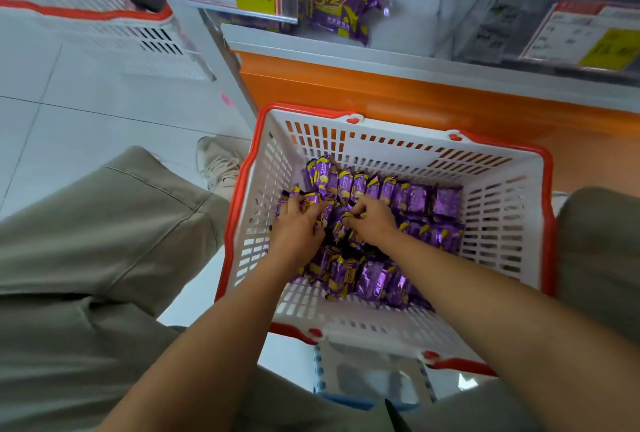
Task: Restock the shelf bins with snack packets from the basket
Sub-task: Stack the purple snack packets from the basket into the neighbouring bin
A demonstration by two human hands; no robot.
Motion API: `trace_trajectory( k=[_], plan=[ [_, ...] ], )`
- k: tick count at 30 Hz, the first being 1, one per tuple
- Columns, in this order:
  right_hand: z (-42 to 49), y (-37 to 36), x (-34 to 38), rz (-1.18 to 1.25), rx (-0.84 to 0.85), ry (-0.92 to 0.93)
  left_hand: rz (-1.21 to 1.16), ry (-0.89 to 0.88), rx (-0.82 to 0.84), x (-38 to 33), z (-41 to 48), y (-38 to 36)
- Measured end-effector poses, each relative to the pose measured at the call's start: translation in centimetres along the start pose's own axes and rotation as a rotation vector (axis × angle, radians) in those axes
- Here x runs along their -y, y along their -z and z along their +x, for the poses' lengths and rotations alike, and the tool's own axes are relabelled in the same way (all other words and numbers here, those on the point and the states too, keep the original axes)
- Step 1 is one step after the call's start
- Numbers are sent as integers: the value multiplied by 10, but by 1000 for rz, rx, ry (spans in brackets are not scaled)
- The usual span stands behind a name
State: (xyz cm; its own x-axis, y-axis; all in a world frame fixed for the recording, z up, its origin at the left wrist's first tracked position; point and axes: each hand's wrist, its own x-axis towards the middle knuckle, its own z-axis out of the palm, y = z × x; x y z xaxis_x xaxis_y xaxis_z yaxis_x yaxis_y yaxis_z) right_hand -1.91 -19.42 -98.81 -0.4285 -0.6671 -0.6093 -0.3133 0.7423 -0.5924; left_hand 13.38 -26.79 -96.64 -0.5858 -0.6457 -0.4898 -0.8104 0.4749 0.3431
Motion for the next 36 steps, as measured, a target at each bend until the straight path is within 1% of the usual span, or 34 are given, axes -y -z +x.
trace_trajectory(
  k=[3, 5, 8, 11, 13, 15, 18, 20, 22, 24, 25, 27, 29, 31, 32, 34, 35, 36],
  plan=[
    [-5, 14, -8, 71, -36, 7, -36, 22, 4, -3, -1, 3],
    [-7, 27, -11, 133, -53, -7, -40, -9, -26, -8, -1, 5],
    [-14, 49, -9, 297, -50, -50, -82, -181, -65, -27, -5, 10],
    [-22, 66, -1, 363, -62, -60, -81, -305, -46, -55, -9, 14],
    [-29, 75, 6, 407, -90, -61, -118, -297, -77, -72, -13, 17],
    [-37, 83, 13, 472, -94, -37, -150, -263, -146, -84, -18, 22],
    [-50, 94, 23, 541, -34, 17, -168, -195, -241, -92, -25, 29],
    [-60, 100, 30, 570, -4, 55, -205, -181, -295, -95, -29, 34],
    [-72, 105, 36, 574, -1, 101, -241, -140, -317, -98, -36, 40],
    [-80, 111, 40, 605, 6, 139, -364, -44, -302, -99, -39, 46],
    [-83, 113, 42, 628, 22, 160, -483, 33, -257, -98, -41, 49],
    [-89, 116, 43, 656, 30, 209, -802, 147, -180, -95, -43, 53],
    [-97, 115, 43, 592, -27, 233, -1061, 210, -124, -89, -44, 52],
    [-100, 112, 38, 485, -77, 194, -1185, 206, -73, -87, -47, 54],
    [-101, 109, 34, 474, -40, 141, -1229, 190, -51, -88, -49, 55],
    [-102, 106, 29, 531, 119, 13, -1297, 140, 4, -89, -54, 59],
    [-102, 105, 27, 558, 186, -3, -1311, 115, 44, -91, -56, 61],
    [-103, 105, 27, 578, 216, 22, -1322, 91, 85, -92, -58, 63]
  ],
)
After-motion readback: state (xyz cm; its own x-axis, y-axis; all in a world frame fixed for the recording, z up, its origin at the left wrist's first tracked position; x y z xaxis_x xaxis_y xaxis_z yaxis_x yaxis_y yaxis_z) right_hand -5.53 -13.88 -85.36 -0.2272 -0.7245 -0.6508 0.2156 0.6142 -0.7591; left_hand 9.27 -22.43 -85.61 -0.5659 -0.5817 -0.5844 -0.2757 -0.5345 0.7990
